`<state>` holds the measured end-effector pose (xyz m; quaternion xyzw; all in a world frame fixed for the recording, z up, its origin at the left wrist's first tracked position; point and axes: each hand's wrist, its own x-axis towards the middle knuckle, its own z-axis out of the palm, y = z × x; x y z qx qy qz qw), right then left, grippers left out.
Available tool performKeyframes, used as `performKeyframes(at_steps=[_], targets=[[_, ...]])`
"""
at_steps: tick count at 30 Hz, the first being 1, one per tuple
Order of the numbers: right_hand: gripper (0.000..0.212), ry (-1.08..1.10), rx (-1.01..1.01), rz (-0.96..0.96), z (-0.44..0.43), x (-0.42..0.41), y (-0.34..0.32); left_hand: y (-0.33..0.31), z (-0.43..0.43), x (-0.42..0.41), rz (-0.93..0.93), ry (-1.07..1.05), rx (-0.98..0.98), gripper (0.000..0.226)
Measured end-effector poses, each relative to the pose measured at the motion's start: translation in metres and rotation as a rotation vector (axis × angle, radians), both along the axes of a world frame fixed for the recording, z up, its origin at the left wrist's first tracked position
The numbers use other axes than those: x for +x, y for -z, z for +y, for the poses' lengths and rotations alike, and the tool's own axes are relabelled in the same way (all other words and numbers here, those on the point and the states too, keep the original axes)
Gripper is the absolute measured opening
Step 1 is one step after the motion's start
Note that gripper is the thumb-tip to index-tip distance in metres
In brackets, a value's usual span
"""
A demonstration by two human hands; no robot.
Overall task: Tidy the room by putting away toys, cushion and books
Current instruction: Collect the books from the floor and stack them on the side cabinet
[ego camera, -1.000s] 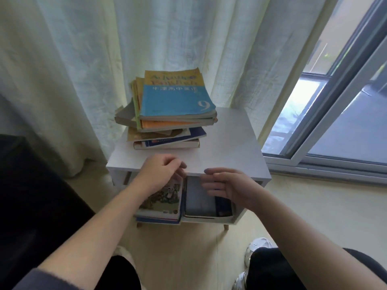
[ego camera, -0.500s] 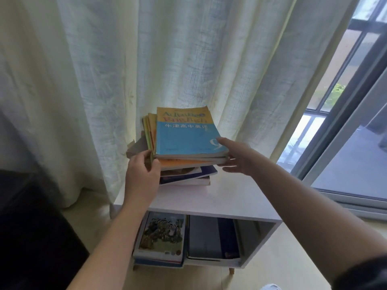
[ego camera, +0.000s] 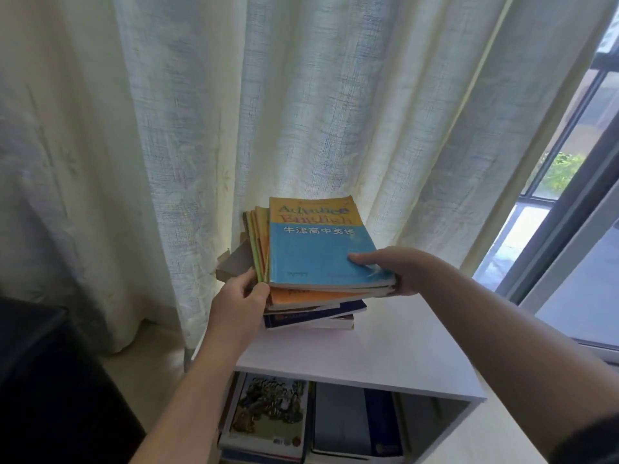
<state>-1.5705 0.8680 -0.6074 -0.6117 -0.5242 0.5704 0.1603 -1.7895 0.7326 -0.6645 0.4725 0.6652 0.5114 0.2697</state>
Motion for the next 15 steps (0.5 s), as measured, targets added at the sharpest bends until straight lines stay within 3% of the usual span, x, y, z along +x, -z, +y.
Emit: performKeyframes(at_steps=[4,6,9,12,15], targets=[[0.032,-0.044,-0.127,0.123,-0.003,0.022,0.003,-0.007,-0.011,0.009,0.024,0.0,0.041,0.031],[0.052,-0.076,-0.143,0.18,-0.005,0.034,0.01,-0.005,-0.009,0.009,-0.086,0.007,0.035,0.025],[0.077,-0.089,-0.137,0.236,-0.008,0.047,0.023,-0.003,-0.001,0.011,-0.255,0.034,-0.072,0.051],[0.064,-0.084,-0.099,0.261,-0.017,0.056,0.026,0.001,0.006,0.019,-0.336,0.138,-0.204,0.056],[0.057,-0.079,-0.068,0.263,-0.027,0.067,0.029,0.002,0.005,0.037,-0.424,0.267,-0.26,0.029]])
